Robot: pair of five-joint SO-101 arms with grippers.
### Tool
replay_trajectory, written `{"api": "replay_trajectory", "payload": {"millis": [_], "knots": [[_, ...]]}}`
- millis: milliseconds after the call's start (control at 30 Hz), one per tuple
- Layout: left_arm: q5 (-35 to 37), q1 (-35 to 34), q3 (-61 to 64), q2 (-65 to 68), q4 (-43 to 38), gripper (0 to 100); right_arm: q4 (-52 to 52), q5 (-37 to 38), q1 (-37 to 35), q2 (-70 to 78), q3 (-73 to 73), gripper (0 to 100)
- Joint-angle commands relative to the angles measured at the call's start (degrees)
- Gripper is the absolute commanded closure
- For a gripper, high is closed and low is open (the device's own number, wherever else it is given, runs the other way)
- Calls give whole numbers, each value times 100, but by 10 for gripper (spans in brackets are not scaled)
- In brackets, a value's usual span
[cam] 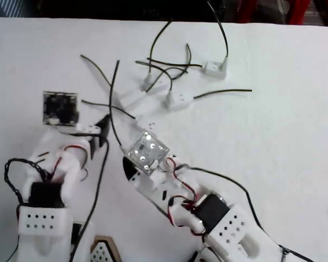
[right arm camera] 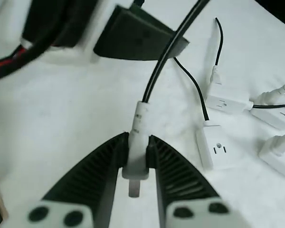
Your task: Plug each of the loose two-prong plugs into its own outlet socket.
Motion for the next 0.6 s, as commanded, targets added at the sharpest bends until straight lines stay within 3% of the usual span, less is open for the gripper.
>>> {"api": "replay_trajectory", "payload": {"millis": [0,233,567], "knots": [[35,778,-782,-75,510,754,-127,-35,-57,-171,-62,981],[35,1596,-1310,-75,1521,752,-101,-35,-31,-171,-62,981],[-18,1604,-1204,-277,1618,750,-127,-35,251,-189,-62,981]]}}
